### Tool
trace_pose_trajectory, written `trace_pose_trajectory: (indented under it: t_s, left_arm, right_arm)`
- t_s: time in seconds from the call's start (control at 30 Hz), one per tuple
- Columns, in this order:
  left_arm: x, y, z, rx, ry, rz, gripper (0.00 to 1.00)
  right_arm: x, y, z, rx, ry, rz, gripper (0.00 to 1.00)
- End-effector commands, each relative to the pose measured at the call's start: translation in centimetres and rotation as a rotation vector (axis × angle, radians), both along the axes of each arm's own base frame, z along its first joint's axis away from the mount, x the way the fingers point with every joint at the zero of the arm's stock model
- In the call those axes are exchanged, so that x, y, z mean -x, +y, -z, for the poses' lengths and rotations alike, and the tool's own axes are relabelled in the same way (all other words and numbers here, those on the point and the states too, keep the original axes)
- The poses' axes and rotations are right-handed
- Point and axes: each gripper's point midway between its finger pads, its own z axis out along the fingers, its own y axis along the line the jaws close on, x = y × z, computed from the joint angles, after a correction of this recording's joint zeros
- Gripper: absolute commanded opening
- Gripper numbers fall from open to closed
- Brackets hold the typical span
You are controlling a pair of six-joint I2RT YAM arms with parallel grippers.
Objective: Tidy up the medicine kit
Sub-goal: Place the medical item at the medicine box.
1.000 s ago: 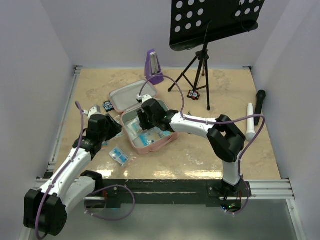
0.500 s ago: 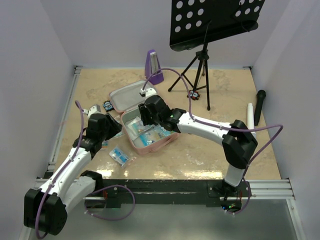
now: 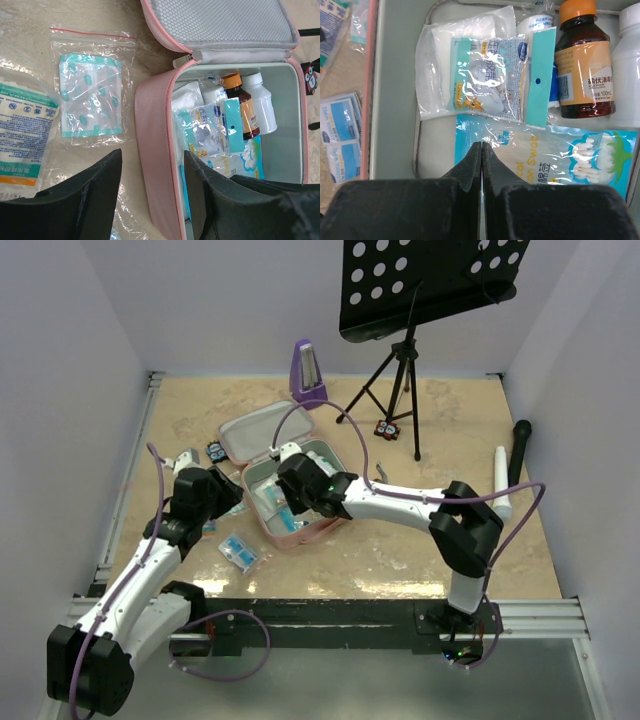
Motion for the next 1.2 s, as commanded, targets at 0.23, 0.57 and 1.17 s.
trace_pose_trajectory:
  t_s: [0.23,0.57,1.17]
  left_arm:
    - [-0.6,0.5,-2.3,0.005,-0.055,-0.030,0.57]
    - [-0.2,0.6,-1.9,0.007,-0.049,-0.036,0.57]
    - [-0.1,1.1,-1.9,-0.013,-0.035,-0.056,0.57]
  right_arm:
    - [-1.2,1.8,2.3,0.025,0.011,-0.010,0.00]
    - [-2.3,3.0,2.2,0.026,-0.009,0.003,0.00]
    - [-3.7,4.6,1.2,-0.028,-0.051,0.017,0.00]
